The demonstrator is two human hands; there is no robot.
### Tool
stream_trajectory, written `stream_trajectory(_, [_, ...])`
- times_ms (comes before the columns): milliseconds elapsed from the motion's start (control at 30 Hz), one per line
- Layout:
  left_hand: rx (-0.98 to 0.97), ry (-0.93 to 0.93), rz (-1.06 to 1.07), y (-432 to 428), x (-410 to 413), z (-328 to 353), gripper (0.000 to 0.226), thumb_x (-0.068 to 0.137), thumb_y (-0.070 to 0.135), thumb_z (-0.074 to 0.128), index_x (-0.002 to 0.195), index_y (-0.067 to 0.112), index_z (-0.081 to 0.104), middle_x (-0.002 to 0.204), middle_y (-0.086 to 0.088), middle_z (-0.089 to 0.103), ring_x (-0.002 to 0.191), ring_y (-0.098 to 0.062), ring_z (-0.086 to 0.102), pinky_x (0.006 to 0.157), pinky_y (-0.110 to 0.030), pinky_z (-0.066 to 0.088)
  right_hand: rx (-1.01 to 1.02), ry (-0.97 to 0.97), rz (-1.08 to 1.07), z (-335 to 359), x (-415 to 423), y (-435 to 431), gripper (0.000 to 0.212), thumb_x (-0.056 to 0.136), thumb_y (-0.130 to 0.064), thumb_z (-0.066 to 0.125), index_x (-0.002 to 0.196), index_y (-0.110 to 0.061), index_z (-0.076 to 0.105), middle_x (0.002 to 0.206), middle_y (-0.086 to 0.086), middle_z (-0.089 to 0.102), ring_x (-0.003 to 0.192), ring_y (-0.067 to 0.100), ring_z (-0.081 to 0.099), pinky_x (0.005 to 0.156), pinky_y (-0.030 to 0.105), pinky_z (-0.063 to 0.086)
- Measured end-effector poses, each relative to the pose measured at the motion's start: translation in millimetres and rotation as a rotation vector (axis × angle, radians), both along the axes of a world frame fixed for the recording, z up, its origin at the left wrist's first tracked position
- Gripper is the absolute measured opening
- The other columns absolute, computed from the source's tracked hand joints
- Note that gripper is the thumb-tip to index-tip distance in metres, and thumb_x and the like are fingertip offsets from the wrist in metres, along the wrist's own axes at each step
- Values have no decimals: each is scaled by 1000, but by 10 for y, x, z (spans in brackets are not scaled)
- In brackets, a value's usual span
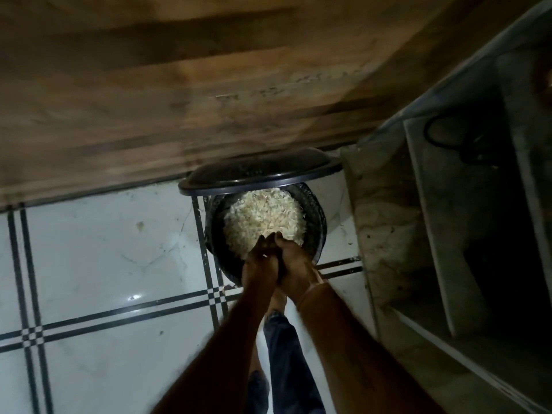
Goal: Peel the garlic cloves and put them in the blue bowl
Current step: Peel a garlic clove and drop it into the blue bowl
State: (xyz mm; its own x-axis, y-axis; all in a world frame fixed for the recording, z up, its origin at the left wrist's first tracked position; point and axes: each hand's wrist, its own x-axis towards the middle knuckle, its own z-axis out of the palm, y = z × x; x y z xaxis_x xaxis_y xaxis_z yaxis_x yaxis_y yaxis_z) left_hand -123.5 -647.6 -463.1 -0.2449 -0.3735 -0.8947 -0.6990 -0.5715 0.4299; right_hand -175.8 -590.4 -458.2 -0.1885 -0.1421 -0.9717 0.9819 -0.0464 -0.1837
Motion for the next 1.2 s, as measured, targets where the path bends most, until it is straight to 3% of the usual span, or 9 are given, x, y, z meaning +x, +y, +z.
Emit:
stream_trajectory(133, [293, 48, 21, -88, -173, 434, 55, 108, 47, 41, 150, 14, 51, 151, -17, 53, 140, -33, 49, 117, -46, 40, -23, 164, 120, 407, 112, -71, 42, 97, -63, 58, 130, -40, 70, 146, 3, 62, 136, 20, 57, 111, 38, 46])
stream_trajectory(200, [382, 132, 56, -123, -159, 815, 39, 109, 31, 49, 143, 14, 56, 149, -17, 56, 138, -31, 53, 113, -43, 46, 62, 273, 275, 539, 91, 28, 43, 102, -48, 53, 143, -36, 61, 160, 5, 49, 147, 26, 45, 118, 39, 40])
stream_trajectory(300, [204, 143, -25, -95, -5, 1443, 31, 105, 31, 57, 135, 23, 59, 140, -5, 63, 124, -24, 63, 94, -37, 53, 86, 288, 351, 959, -42, 224, 41, 112, -33, 45, 146, -12, 57, 147, 15, 59, 136, 33, 56, 107, 38, 50])
stream_trajectory(467, [-273, 81, -539, 60, 251, 2351, 47, 105, 35, 59, 150, 23, 53, 146, -8, 58, 123, -18, 57, 95, -21, 41, 156, 465, 373, 2080, 235, 516, 31, 110, -39, 48, 130, -26, 68, 129, 3, 69, 116, 22, 66, 102, 41, 56])
stream_trajectory(667, [-580, 346, -967, 557, 529, 3707, 40, 102, 18, 59, 142, 19, 60, 141, -5, 62, 129, -22, 58, 104, -21, 38, 325, 820, 291, 3602, 909, 1243, 19, 110, -20, 50, 110, -28, 67, 99, -25, 66, 90, -15, 64, 78, 1, 46])
stream_trajectory(767, [-669, 493, -1110, 953, 760, 4195, 43, 98, 22, 61, 142, 24, 60, 138, -3, 63, 127, -24, 57, 108, -40, 47, 474, 1001, 216, 4120, 1277, 1718, 23, 110, -30, 51, 122, -27, 70, 116, -15, 71, 108, -6, 65, 95, 16, 51])
stream_trajectory(933, [-726, 762, -1246, 1789, 1044, 4804, 39, 98, 26, 67, 137, 26, 63, 139, 2, 61, 130, -21, 54, 107, -31, 42, 735, 1171, 121, 4699, 1799, 2639, 35, 106, -47, 45, 122, -29, 70, 121, -7, 70, 111, 12, 65, 96, 40, 55])
stream_trajectory(1067, [-688, 887, -1340, 2485, 1101, 5079, 39, 100, 34, 64, 139, 30, 61, 141, 4, 59, 131, -18, 52, 104, -29, 43, 915, 1245, 68, 4955, 2069, 3347, 34, 107, -46, 45, 123, -28, 70, 119, -6, 70, 110, 13, 65, 95, 38, 55])
stream_trajectory(1200, [-695, 995, -1421, 3215, 1104, 5192, 35, 97, 30, 66, 132, 25, 66, 135, 2, 63, 126, -21, 56, 106, -38, 47, 1030, 1254, -1, 5059, 2300, 4053, 19, 109, -33, 49, 120, -36, 65, 117, -13, 65, 109, 1, 57, 97, 12, 42])
